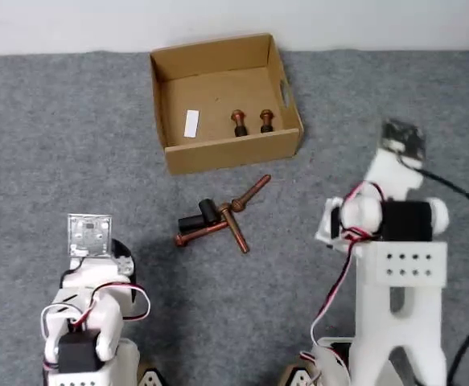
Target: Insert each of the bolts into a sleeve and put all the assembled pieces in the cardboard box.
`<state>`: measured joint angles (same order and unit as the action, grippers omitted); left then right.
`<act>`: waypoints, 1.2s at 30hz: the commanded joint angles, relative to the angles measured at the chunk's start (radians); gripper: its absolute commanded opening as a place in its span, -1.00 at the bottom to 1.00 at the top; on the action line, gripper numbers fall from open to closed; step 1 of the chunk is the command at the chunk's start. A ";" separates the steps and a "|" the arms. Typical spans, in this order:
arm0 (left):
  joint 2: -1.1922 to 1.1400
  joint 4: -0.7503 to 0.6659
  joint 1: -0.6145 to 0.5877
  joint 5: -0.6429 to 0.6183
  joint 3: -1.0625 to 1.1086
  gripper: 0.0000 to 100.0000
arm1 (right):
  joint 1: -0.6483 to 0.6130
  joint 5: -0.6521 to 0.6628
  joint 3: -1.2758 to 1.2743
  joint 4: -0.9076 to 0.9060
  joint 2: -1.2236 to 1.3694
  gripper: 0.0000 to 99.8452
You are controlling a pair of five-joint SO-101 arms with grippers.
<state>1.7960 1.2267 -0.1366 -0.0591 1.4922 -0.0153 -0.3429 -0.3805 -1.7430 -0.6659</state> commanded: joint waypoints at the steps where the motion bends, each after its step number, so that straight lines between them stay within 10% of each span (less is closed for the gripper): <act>1: -0.018 0.015 0.008 0.003 -0.122 -0.99 | 0.074 -0.008 -0.092 0.048 -0.111 -0.98; 8: -0.353 0.135 0.100 -0.014 -0.348 -0.99 | 0.133 -0.006 -0.226 0.133 -0.351 -0.98; 20: -0.961 0.166 0.385 -0.437 -0.751 -0.99 | 0.206 -0.006 -0.417 0.125 -0.605 -0.98; 36: -1.662 0.180 0.446 -0.694 -1.216 -0.99 | 0.243 0.061 -0.577 0.157 -0.845 -0.98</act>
<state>0.2202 1.3924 0.3038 -0.7373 0.3890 0.2163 -0.3015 -0.9605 -1.6065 -1.4807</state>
